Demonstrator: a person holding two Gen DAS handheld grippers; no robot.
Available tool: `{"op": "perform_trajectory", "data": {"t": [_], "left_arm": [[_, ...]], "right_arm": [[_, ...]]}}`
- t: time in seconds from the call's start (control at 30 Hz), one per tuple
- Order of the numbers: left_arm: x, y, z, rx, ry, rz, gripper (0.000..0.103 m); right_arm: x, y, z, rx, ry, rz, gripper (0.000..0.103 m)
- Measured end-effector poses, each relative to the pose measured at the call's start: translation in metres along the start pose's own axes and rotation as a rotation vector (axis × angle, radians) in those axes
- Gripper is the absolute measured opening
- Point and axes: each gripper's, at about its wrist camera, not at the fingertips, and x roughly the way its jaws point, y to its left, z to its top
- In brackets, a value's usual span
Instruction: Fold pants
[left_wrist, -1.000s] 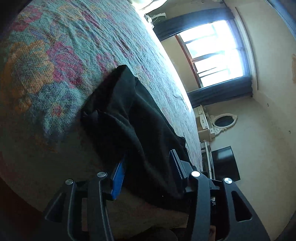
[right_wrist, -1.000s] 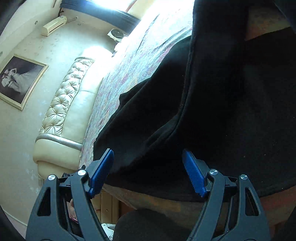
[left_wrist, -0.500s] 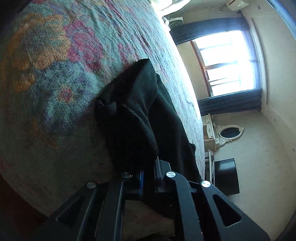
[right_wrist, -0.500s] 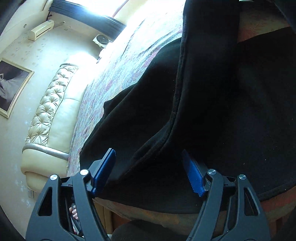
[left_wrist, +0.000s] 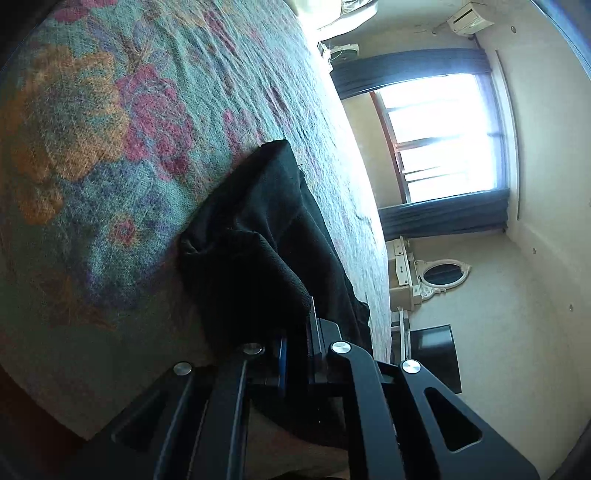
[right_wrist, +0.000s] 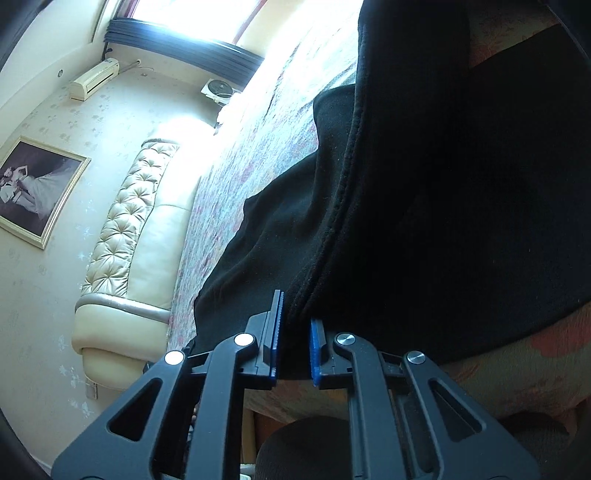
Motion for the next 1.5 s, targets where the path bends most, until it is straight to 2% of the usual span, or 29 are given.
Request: {"op": "perform_trajectory", "data": {"t": [0.17,0.27,0.43,0.5,0.57,0.67,0.7,0.73,0.77,0.8,0.83,0.9,0.97,1.0,1.13,1.2,1.3,1.4,1.43,1.5], "left_arm": [[0.0,0.017,-0.002,-0.02,0.013,0.018,0.007],[-0.005,0.018,-0.007,-0.036,0.0,0.003,0.007],[-0.013,0.01,-0.009,0.011,-0.004,0.009,0.007],[-0.012,0.019,-0.008,0.009,0.009,0.03,0.007],[-0.011,0.029,-0.008,-0.017,0.019,0.008,0.008],[-0.016,0.03,-0.008,-0.045,0.019,-0.049,0.01],[-0.022,0.032,-0.007,-0.042,0.017,-0.067,0.011],[-0.028,0.029,-0.006,-0.021,0.014,-0.076,0.021],[-0.035,0.026,-0.005,0.015,0.01,-0.068,0.035],[-0.042,0.019,-0.007,0.06,0.004,-0.046,0.041],[-0.048,0.011,-0.009,0.11,-0.004,-0.026,0.047],[-0.057,-0.008,-0.016,0.208,-0.011,0.005,0.049],[-0.055,-0.032,-0.025,0.3,-0.01,0.044,0.064],[-0.051,-0.045,-0.032,0.343,-0.005,0.049,0.066],[-0.011,-0.094,-0.062,0.462,0.079,0.025,0.072],[0.015,-0.112,-0.078,0.48,0.143,-0.012,0.073],[0.059,-0.134,-0.101,0.478,0.214,-0.027,0.073],[0.101,-0.153,-0.128,0.457,0.293,-0.04,0.073],[0.113,-0.159,-0.139,0.453,0.317,-0.04,0.073],[0.133,-0.167,-0.163,0.459,0.37,-0.051,0.073]], "right_arm": [[0.01,-0.027,-0.015,0.057,0.031,-0.028,0.012],[0.007,-0.02,-0.013,0.03,0.02,-0.028,0.011],[0.007,-0.021,-0.01,0.03,0.023,-0.023,0.011],[0.012,-0.03,-0.013,0.053,0.031,-0.028,0.011],[0.009,-0.034,-0.013,0.073,0.039,-0.012,0.011],[0.0,-0.031,-0.009,0.058,0.034,-0.003,0.026],[-0.006,-0.032,-0.007,0.06,0.023,0.012,0.041],[-0.014,-0.034,-0.004,0.068,0.008,0.025,0.055],[-0.023,-0.035,0.0,0.075,-0.01,0.03,0.062],[-0.035,-0.038,0.005,0.08,-0.035,0.028,0.069],[-0.048,-0.043,0.011,0.089,-0.069,0.03,0.072],[-0.079,-0.058,0.028,0.13,-0.159,0.034,0.072],[-0.112,-0.081,0.047,0.208,-0.255,0.048,0.073],[-0.127,-0.095,0.058,0.26,-0.296,0.071,0.073],[-0.166,-0.149,0.099,0.444,-0.42,0.168,0.073],[-0.175,-0.162,0.119,0.466,-0.46,0.178,0.073],[-0.189,-0.165,0.156,0.371,-0.502,0.062,0.073],[-0.189,-0.164,0.199,0.229,-0.457,-0.201,0.073],[-0.186,-0.169,0.21,0.214,-0.43,-0.25,0.073],[-0.161,-0.184,0.224,0.242,-0.335,-0.258,0.073]]}}
